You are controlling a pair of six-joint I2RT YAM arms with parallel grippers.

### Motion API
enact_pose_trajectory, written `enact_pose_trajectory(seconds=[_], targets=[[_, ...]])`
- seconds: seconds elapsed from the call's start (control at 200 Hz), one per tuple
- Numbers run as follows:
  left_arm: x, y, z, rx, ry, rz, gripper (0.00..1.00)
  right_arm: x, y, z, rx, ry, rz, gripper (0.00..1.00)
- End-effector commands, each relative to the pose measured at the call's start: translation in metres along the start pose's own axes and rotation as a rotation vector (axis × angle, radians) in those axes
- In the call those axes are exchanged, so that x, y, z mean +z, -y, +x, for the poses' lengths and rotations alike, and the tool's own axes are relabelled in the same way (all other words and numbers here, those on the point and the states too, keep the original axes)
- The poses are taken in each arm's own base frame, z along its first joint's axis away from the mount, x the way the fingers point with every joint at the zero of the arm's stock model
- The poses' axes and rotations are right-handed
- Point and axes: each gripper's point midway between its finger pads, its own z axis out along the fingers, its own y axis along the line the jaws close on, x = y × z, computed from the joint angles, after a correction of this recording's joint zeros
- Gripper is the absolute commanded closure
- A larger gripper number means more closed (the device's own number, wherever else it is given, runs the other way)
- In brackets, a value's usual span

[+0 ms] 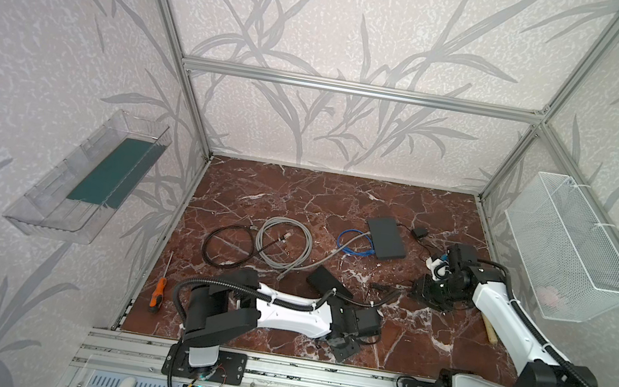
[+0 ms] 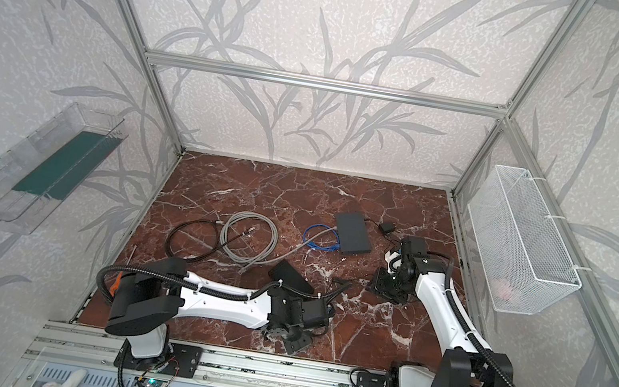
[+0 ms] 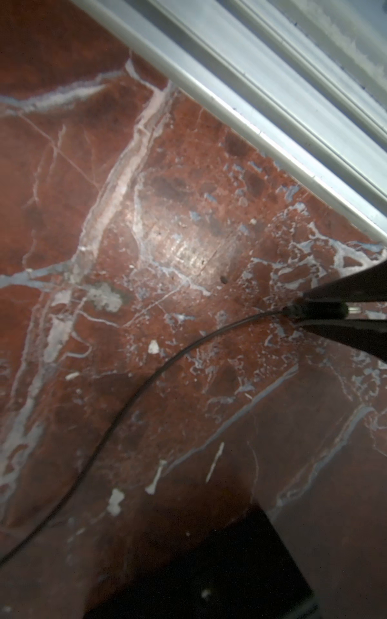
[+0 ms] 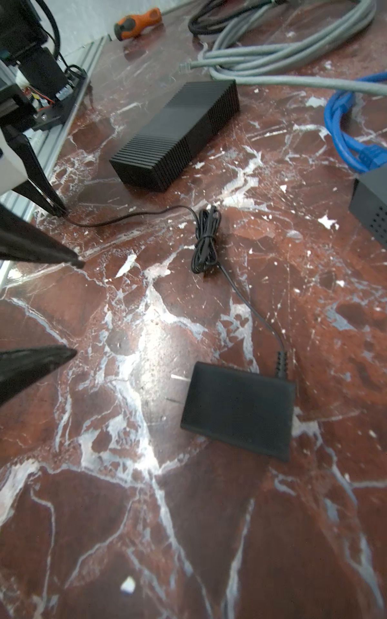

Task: Insert the plug into the switch port
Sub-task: 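Close the left gripper on the thin black cord's barrel plug, then lift the barrel plug toward table centre while the right gripper approaches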

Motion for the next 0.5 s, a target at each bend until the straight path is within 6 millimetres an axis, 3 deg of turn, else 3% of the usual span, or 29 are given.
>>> enact_pose_trajectory(seconds=[0.0,0.16,0.335,0.5], targets=[[0.012,-0.027,0.044,-0.009,-0.137,-0.051,0.98,-0.017,-0.03,-0.004,-0.13,0.033,-0.102,0.57],[-0.004,-0.041,0.03,0.016,-0.086,-0.007,0.99,-0.023,-0.064,0.002,-0.281,0.069,-0.194,0.53],[-0.044,-0.058,0.013,0.043,-0.002,0.055,0.99,-0.025,-0.11,0.014,-0.507,0.143,-0.327,0.5],[-0.074,-0.074,0.003,0.008,0.092,0.136,0.99,-0.019,-0.123,0.039,-0.632,0.166,-0.361,0.48]])
